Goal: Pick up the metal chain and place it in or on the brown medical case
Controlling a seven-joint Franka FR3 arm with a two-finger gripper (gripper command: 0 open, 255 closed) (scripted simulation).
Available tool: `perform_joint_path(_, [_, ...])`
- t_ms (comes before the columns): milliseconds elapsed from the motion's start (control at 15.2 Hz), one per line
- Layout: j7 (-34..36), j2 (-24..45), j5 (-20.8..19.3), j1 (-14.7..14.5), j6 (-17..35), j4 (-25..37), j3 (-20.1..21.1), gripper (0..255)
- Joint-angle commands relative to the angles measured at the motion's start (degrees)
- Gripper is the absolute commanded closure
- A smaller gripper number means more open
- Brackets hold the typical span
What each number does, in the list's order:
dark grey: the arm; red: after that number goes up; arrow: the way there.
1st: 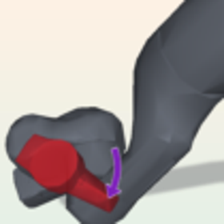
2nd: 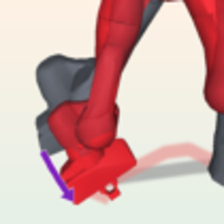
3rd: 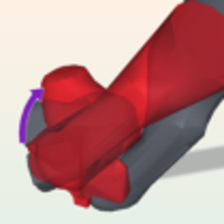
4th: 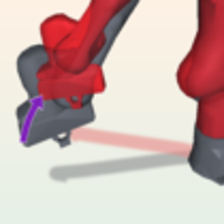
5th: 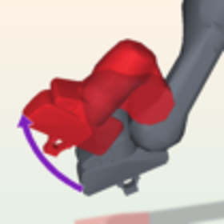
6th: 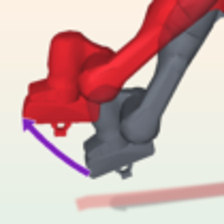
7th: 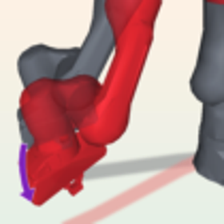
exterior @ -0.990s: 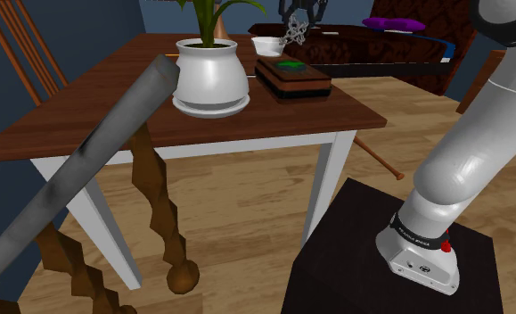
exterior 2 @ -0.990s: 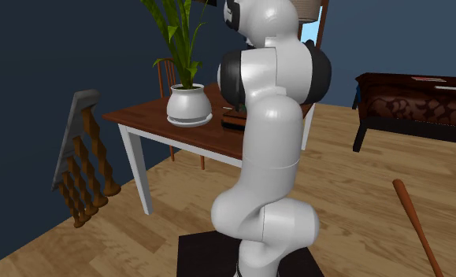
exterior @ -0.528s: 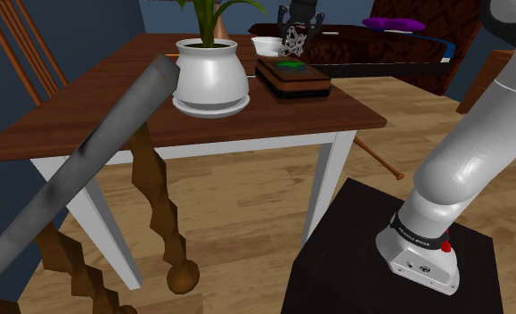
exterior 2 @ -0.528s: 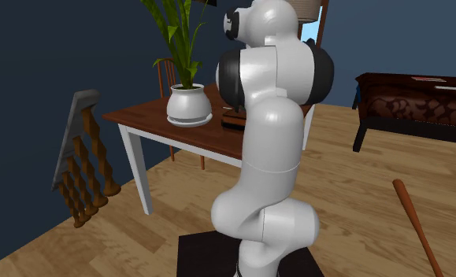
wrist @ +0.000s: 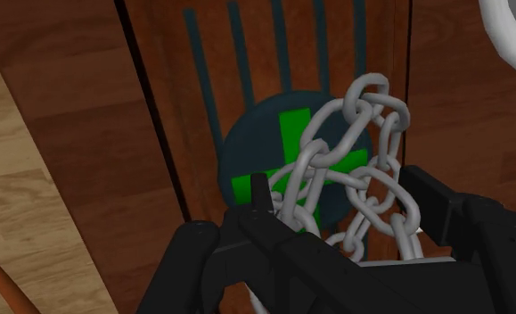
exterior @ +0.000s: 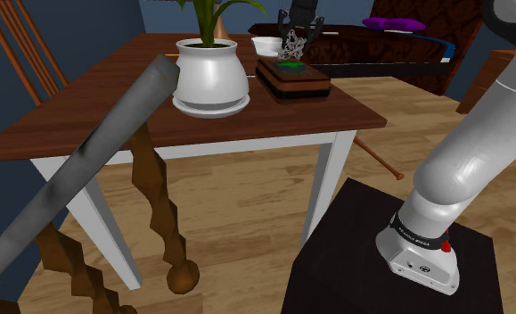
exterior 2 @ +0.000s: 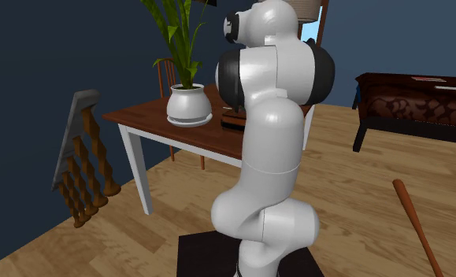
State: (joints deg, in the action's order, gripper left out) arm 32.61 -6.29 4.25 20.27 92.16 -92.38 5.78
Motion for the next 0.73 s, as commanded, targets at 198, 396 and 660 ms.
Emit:
perform_joint_path(198, [0.0,0.0,0.0,0.0,0.0,0.0,0.0,0])
perform_joint_path(396, [0.1,0.5,0.0,0.0,-2.1,2.5,-0.1,0])
perform_joint_path(660, [0.3,2.4,-0.2,0.1,-8.0,10.5,-0.2,0])
